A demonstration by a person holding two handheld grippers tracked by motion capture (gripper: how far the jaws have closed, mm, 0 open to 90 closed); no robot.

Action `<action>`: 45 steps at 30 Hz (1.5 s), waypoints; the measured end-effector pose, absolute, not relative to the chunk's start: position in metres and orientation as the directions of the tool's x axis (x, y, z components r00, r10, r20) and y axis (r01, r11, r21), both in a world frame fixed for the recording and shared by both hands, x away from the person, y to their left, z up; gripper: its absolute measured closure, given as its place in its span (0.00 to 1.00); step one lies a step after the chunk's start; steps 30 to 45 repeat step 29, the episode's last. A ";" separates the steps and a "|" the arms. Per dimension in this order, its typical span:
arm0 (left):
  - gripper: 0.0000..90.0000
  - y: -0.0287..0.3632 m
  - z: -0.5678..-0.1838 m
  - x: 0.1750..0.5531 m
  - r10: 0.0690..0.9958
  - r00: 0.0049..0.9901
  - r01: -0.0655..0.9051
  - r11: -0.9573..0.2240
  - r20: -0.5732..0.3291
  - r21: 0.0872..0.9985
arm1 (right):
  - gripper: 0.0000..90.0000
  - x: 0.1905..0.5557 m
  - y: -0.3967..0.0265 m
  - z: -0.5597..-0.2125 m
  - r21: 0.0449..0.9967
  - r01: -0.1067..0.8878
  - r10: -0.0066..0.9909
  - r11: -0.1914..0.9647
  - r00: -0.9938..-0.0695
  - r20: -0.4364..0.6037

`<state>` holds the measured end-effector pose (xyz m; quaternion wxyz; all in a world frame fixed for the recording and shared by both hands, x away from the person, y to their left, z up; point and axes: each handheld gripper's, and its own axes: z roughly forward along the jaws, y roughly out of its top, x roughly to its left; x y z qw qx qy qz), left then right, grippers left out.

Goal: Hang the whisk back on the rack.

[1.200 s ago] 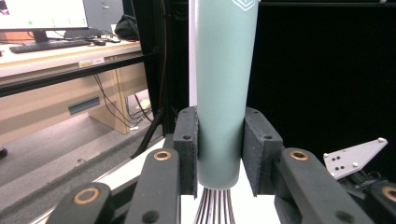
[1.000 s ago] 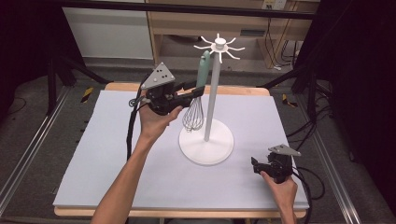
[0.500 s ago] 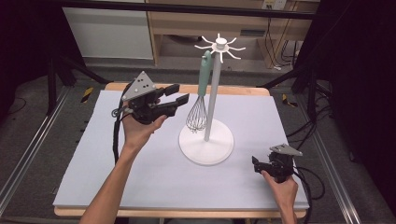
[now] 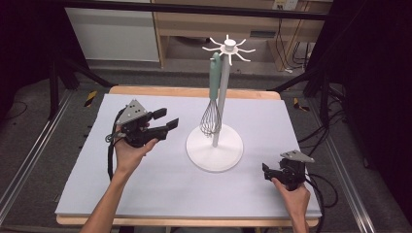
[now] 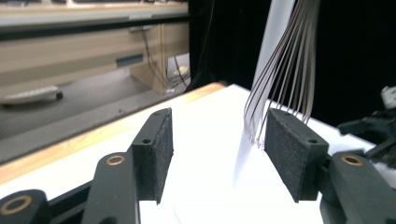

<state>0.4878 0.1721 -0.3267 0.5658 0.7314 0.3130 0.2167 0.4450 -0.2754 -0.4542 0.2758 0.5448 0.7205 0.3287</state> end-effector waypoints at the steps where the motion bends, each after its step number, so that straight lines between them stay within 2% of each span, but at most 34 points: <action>1: 0.45 0.175 -0.331 0.488 0.709 0.704 0.223 -0.172 -0.036 0.959 | 0.13 0.445 -0.275 -0.455 0.774 0.603 0.966 0.193 -0.255 -0.042; 12: 0.43 0.197 -0.360 0.478 0.737 0.675 0.277 -0.201 -0.041 0.940 | 0.12 0.444 -0.282 -0.455 0.770 0.610 0.971 0.186 -0.234 -0.049; 19: 0.41 0.220 -0.387 0.470 0.777 0.627 0.333 -0.210 -0.050 0.919 | 0.11 0.444 -0.282 -0.458 0.757 0.620 0.971 0.206 -0.225 -0.080; 28: 0.40 0.259 -0.418 0.464 0.836 0.542 0.407 -0.166 -0.091 0.898 | 0.11 0.443 -0.281 -0.460 0.740 0.624 0.963 0.251 -0.237 -0.128; 45: 0.40 0.261 -0.420 0.464 0.840 0.534 0.412 -0.166 -0.090 0.896 | 0.11 0.443 -0.282 -0.459 0.740 0.626 0.965 0.245 -0.232 -0.123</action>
